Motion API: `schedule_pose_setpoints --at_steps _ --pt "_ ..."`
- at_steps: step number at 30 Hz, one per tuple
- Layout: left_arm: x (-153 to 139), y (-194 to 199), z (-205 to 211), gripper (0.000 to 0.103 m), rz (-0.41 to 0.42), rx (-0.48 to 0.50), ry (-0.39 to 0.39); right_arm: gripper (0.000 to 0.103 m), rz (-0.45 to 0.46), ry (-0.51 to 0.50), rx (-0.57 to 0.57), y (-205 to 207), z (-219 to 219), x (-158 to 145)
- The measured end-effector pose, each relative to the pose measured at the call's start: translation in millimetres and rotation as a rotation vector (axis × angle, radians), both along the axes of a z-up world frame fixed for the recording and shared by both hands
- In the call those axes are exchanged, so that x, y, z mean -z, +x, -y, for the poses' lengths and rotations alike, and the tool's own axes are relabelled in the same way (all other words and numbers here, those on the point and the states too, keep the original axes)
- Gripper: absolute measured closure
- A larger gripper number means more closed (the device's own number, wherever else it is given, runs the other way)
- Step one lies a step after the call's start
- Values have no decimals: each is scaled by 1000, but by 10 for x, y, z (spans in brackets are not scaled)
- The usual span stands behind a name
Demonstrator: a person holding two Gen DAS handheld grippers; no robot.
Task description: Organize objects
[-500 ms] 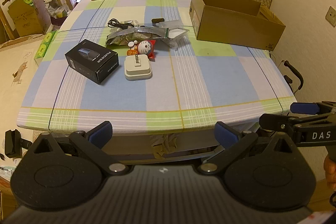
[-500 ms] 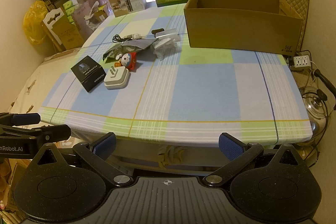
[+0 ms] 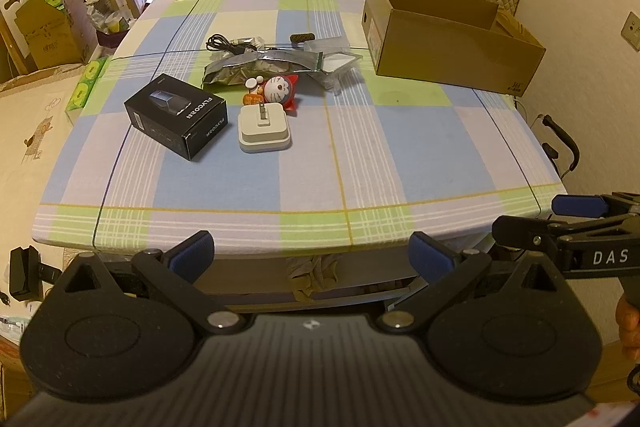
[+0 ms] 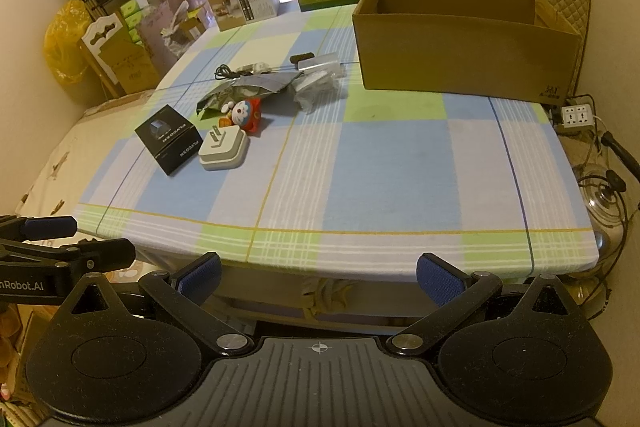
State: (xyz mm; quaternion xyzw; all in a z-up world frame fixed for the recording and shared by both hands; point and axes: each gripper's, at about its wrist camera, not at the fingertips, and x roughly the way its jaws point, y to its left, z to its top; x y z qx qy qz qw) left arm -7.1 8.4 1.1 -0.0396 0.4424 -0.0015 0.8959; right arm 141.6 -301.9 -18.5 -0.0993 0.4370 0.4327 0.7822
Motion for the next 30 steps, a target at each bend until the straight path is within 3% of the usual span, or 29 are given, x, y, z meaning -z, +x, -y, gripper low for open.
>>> schedule_pose_setpoints --at_steps 30 --pt "75 25 -47 1 -5 -32 3 2 -1 -9 -1 12 -99 45"
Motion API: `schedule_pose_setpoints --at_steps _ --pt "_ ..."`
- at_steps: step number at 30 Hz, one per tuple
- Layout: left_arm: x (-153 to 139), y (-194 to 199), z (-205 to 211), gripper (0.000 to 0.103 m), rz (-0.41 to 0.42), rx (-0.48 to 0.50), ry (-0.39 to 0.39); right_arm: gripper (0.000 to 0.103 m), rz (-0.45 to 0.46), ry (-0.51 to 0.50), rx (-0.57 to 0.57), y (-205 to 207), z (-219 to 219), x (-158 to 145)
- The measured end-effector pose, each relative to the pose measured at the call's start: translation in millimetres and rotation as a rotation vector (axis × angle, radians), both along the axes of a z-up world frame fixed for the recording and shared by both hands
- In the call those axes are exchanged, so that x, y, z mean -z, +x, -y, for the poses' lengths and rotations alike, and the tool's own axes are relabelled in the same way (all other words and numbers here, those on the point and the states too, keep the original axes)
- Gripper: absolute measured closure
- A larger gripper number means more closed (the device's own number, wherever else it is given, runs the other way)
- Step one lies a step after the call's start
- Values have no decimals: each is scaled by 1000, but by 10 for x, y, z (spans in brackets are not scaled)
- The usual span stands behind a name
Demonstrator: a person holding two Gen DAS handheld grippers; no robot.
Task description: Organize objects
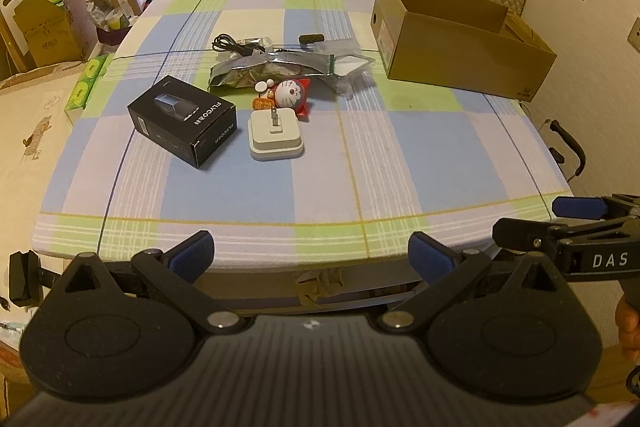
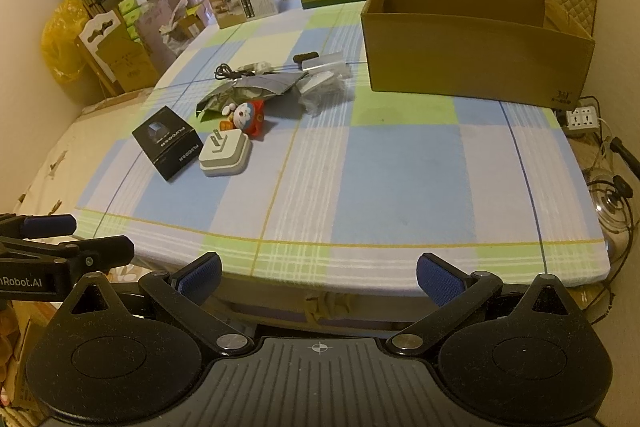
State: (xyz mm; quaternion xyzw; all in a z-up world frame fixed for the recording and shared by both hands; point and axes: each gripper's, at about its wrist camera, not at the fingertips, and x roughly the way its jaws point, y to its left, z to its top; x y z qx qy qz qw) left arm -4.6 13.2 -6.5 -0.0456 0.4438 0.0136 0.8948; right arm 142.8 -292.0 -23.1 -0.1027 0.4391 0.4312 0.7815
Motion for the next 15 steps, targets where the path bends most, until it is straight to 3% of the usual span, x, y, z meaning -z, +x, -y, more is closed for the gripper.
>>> schedule_pose_setpoints --at_steps 15 --pt "29 -39 -57 1 2 -13 2 2 -3 -2 2 12 -109 25"
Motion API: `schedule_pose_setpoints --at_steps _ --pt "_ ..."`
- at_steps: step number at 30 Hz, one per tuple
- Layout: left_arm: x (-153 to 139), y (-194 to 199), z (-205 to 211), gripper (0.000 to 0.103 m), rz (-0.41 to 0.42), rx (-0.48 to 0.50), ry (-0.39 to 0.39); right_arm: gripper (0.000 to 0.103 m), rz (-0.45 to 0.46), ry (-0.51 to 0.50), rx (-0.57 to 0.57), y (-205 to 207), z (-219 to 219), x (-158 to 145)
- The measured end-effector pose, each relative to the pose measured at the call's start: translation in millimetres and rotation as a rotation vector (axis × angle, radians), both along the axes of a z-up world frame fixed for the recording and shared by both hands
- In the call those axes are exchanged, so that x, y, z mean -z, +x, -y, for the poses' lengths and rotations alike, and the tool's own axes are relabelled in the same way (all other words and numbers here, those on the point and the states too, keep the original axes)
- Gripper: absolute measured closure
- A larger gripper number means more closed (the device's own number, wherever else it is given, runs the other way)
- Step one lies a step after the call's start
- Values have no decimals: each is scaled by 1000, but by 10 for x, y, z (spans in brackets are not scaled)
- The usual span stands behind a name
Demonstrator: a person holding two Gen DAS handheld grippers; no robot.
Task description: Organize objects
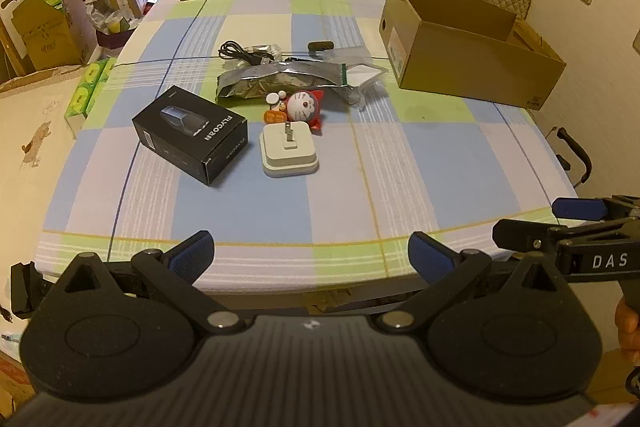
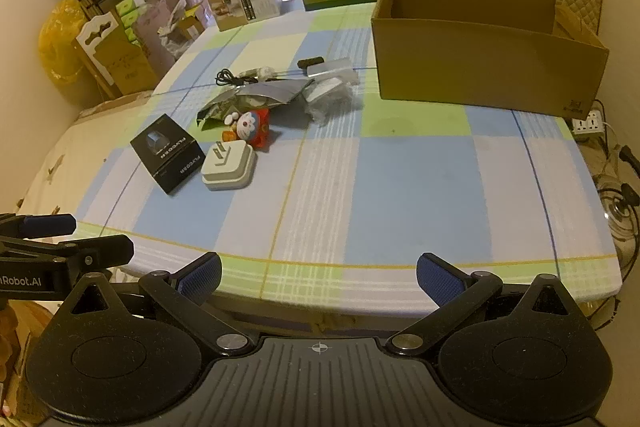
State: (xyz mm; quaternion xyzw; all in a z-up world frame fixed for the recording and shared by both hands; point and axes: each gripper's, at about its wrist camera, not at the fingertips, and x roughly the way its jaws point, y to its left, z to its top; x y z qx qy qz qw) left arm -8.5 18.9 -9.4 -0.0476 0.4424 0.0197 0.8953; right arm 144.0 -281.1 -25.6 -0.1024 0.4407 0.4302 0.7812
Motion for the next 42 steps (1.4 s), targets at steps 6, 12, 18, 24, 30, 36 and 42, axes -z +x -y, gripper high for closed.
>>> schedule_pose_setpoints --at_steps 6,12,18,24,30,36,42 --pt "-30 129 -212 1 -11 -12 -5 2 -9 -14 -1 -14 -125 27" --pt "16 187 -354 1 -22 -28 2 2 -24 -25 12 6 -314 51" --pt "92 247 -513 1 -40 -39 2 2 -27 -23 17 -12 -441 99" --pt "208 310 -709 1 -67 -76 9 2 -25 -23 20 -33 -585 196" --pt "326 397 -843 1 -66 -122 45 2 -32 -29 17 23 -687 284" --pt "460 587 -910 1 -63 -156 81 2 -23 -42 21 181 -741 347" --pt "616 860 -973 1 -70 -252 108 2 -22 -55 20 430 -792 398"
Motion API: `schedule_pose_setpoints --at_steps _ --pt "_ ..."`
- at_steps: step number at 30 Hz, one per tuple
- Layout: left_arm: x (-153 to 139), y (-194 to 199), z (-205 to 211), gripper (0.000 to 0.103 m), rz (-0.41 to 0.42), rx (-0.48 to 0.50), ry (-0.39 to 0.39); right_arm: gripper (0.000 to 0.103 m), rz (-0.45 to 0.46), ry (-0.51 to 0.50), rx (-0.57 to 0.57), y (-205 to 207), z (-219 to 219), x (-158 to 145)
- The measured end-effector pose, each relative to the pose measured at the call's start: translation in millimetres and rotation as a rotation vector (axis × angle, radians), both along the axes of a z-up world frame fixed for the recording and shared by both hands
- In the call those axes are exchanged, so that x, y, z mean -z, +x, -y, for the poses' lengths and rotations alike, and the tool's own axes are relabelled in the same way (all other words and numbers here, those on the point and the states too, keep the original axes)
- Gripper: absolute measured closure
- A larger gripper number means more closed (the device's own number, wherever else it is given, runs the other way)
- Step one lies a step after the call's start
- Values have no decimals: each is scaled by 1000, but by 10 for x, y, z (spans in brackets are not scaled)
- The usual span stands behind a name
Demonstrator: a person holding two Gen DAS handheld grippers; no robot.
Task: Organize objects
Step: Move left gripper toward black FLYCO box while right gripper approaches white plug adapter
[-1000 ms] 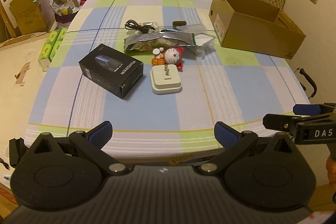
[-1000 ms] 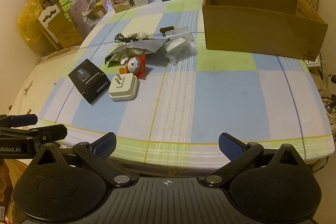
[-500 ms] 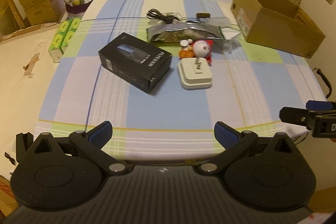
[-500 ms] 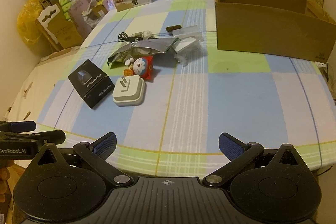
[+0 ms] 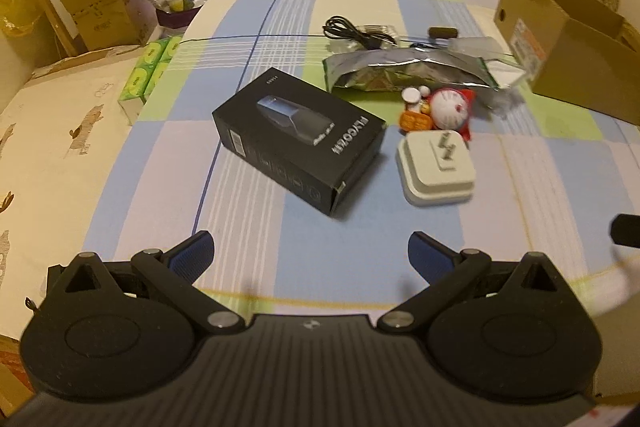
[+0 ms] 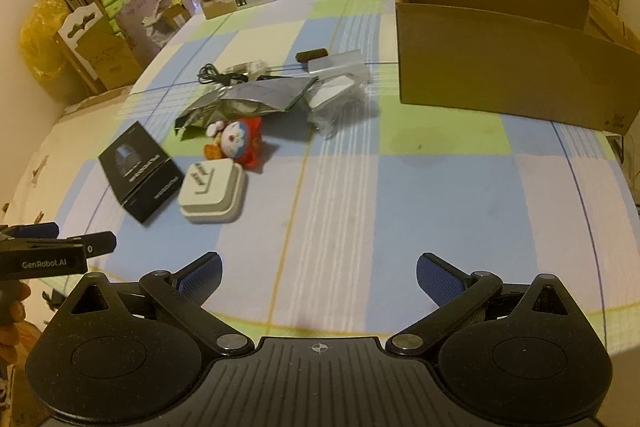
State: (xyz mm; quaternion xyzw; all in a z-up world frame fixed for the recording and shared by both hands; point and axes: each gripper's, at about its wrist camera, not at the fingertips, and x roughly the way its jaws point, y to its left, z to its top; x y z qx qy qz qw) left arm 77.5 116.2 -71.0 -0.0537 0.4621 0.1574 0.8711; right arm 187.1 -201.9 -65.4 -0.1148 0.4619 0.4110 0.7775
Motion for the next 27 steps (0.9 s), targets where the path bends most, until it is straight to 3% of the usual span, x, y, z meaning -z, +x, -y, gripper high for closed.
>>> schedule_pose_setpoints --at_steps 15,27 --pt "290 510 -119 5 -49 -137 78 2 -37 -19 -106 748 -304 144" --pt "337 421 -652 5 -85 -220 93 2 -59 -15 -157 586 -741 226"
